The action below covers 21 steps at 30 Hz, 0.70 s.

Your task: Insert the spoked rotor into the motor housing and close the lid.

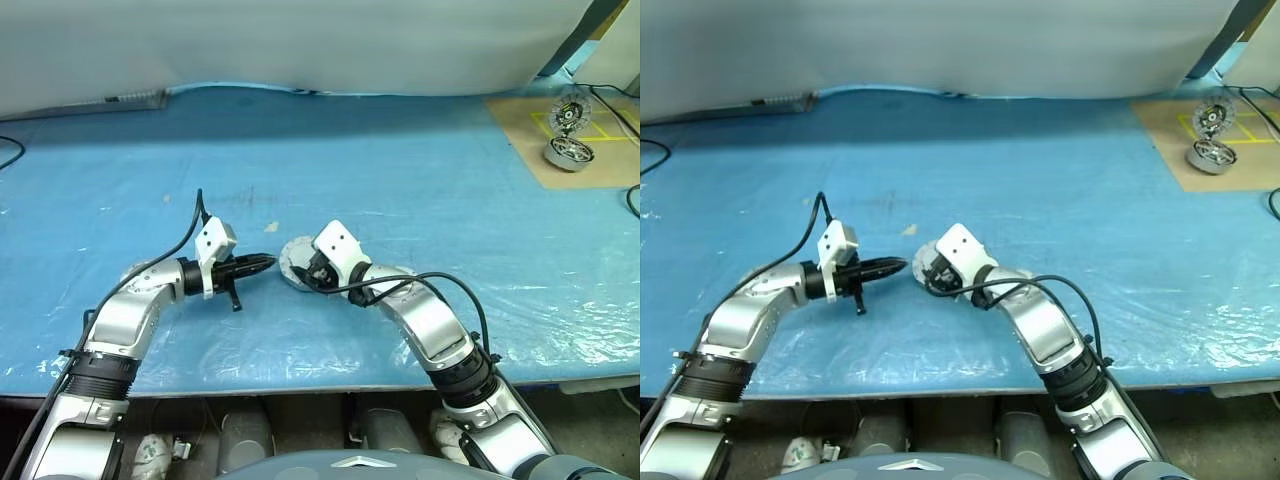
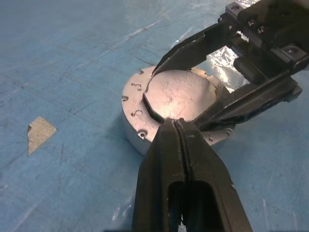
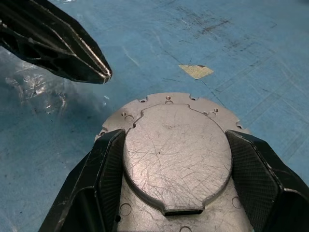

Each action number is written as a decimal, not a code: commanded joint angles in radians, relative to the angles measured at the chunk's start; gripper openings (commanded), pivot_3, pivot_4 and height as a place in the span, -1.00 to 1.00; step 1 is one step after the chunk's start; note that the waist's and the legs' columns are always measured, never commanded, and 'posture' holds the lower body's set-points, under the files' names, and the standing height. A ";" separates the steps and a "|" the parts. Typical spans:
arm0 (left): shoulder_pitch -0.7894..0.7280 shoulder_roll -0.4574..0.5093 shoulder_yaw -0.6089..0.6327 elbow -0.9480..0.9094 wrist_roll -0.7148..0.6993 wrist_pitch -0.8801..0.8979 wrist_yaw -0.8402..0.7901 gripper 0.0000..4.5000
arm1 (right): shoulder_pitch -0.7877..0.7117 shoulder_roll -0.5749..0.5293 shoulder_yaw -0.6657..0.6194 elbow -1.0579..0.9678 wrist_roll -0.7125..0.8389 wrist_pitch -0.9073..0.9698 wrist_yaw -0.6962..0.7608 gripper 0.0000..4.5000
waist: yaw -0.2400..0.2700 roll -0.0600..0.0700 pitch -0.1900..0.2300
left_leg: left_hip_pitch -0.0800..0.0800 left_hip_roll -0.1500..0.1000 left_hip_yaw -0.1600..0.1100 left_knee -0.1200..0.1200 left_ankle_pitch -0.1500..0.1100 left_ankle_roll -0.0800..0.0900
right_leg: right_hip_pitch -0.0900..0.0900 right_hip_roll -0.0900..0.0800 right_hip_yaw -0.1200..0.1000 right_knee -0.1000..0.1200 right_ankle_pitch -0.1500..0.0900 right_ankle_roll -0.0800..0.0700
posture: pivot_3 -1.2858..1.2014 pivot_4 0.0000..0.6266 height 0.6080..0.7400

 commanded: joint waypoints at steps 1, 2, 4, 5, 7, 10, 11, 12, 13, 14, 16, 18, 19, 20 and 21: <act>-0.038 0.009 -0.044 0.011 0.059 0.038 0.034 -1.00 | 0.038 -0.019 0.038 0.084 -0.026 0.009 0.005 0.31 | 0.000 0.000 0.000 | 0.001 0.000 0.000 0.000 0.000 0.000 | 0.001 0.000 0.000 0.000 0.000 0.000 | 0.03 -0.52 1.00; -0.050 0.010 -0.058 0.021 0.075 0.059 0.044 -1.00 | 0.040 -0.022 0.037 0.086 -0.027 0.006 0.006 0.31 | 0.001 0.000 0.000 | 0.002 0.000 0.000 0.000 0.000 0.000 | 0.003 0.000 0.000 0.000 0.000 0.000 | 0.03 -0.52 1.00; -0.085 -0.003 -0.066 0.042 0.070 0.106 0.053 -1.00 | 0.041 -0.027 0.033 0.087 -0.027 0.002 0.008 0.31 | 0.001 0.000 0.000 | 0.005 0.000 0.000 0.000 0.000 0.000 | 0.006 0.000 0.000 0.000 -0.001 0.001 | 0.03 -0.52 1.00; -0.103 -0.013 -0.063 0.052 0.058 0.130 0.057 -1.00 | 0.042 -0.029 0.031 0.087 -0.026 0.001 0.009 0.31 | 0.001 0.000 0.000 | 0.006 0.000 0.000 0.000 0.000 0.000 | 0.007 0.000 0.000 -0.001 -0.002 0.004 | 0.03 -0.52 1.00; -0.134 -0.029 -0.061 0.075 0.046 0.176 0.062 -1.00 | 0.042 -0.031 0.029 0.088 -0.026 0.001 0.009 0.31 | 0.003 0.000 0.000 | 0.006 0.000 0.000 0.000 0.000 0.000 | 0.007 0.000 0.000 -0.001 -0.003 0.004 | 0.03 -0.52 1.00; -0.168 -0.058 -0.056 0.112 0.036 0.215 0.069 -1.00 | 0.046 -0.033 0.029 0.089 -0.027 -0.002 0.009 0.31 | 0.003 0.000 0.000 | 0.006 -0.001 0.000 0.000 0.000 0.000 | 0.008 -0.001 0.000 -0.001 0.000 0.000 | 0.03 -0.52 1.00; -0.179 -0.070 -0.052 0.121 0.027 0.240 0.077 -1.00 | 0.046 -0.034 0.029 0.090 -0.027 -0.002 0.009 0.31 | 0.002 0.000 0.000 | 0.006 -0.001 0.000 0.000 0.000 0.000 | 0.008 -0.001 0.000 -0.001 0.000 0.000 | 0.03 -0.52 1.00; -0.188 -0.078 -0.050 0.127 0.026 0.265 0.090 -1.00 | 0.046 -0.034 0.029 0.091 -0.028 -0.003 0.009 0.31 | 0.002 0.000 0.000 | 0.006 -0.001 0.000 0.000 0.000 0.000 | 0.008 -0.001 0.000 -0.001 0.000 0.000 | 0.03 -0.52 1.00; -0.197 -0.087 -0.046 0.134 0.022 0.293 0.102 -1.00 | 0.046 -0.034 0.029 0.092 -0.028 -0.003 0.009 0.31 | 0.002 0.000 0.000 | 0.006 -0.001 0.000 0.000 0.000 0.000 | 0.008 -0.001 0.000 -0.001 0.000 0.000 | 0.03 -0.52 1.00; -0.205 -0.095 -0.041 0.138 0.015 0.325 0.114 -1.00 | 0.045 -0.035 0.029 0.093 -0.028 -0.004 0.009 0.31 | 0.003 0.000 0.000 | 0.006 -0.001 0.000 -0.001 0.000 0.000 | 0.008 -0.001 0.000 -0.002 0.000 0.000 | 0.03 -0.52 1.00; -0.215 -0.107 -0.031 0.139 -0.002 0.375 0.129 -1.00 | 0.044 -0.035 0.029 0.095 -0.028 -0.006 0.009 0.31 | 0.003 0.000 0.000 | 0.006 -0.001 0.000 -0.001 0.000 0.000 | 0.008 -0.001 0.000 -0.002 0.000 0.000 | 0.03 -0.52 1.00; -0.220 -0.111 -0.034 0.136 -0.005 0.414 0.141 -1.00 | 0.043 -0.034 0.030 0.097 -0.029 -0.009 0.010 0.31 | 0.003 0.000 0.000 | 0.006 -0.001 0.000 -0.001 0.000 0.000 | 0.008 -0.001 0.000 -0.002 0.000 0.000 | 0.03 -0.52 1.00; -0.222 -0.111 -0.039 0.136 -0.003 0.430 0.147 -1.00 | 0.042 -0.033 0.031 0.098 -0.029 -0.012 0.010 0.31 | 0.003 0.000 0.000 | 0.006 -0.001 0.000 -0.001 0.000 0.000 | 0.008 -0.001 0.000 -0.002 0.000 0.000 | 0.03 -0.52 1.00; -0.223 -0.111 -0.047 0.132 -0.002 0.452 0.153 -1.00 | 0.040 -0.033 0.032 0.100 -0.029 -0.014 0.011 0.31 | 0.003 0.000 0.000 | 0.006 -0.001 0.000 -0.001 0.000 0.000 | 0.008 -0.001 0.000 -0.002 0.000 0.000 | 0.03 -0.52 1.00; -0.224 -0.112 -0.052 0.129 -0.003 0.467 0.157 -1.00 | 0.039 -0.033 0.033 0.101 -0.029 -0.016 0.012 0.31 | 0.003 0.000 0.000 | 0.006 -0.001 0.000 -0.001 0.000 0.000 | 0.008 -0.001 0.000 -0.002 0.000 0.001 | 0.03 -0.52 1.00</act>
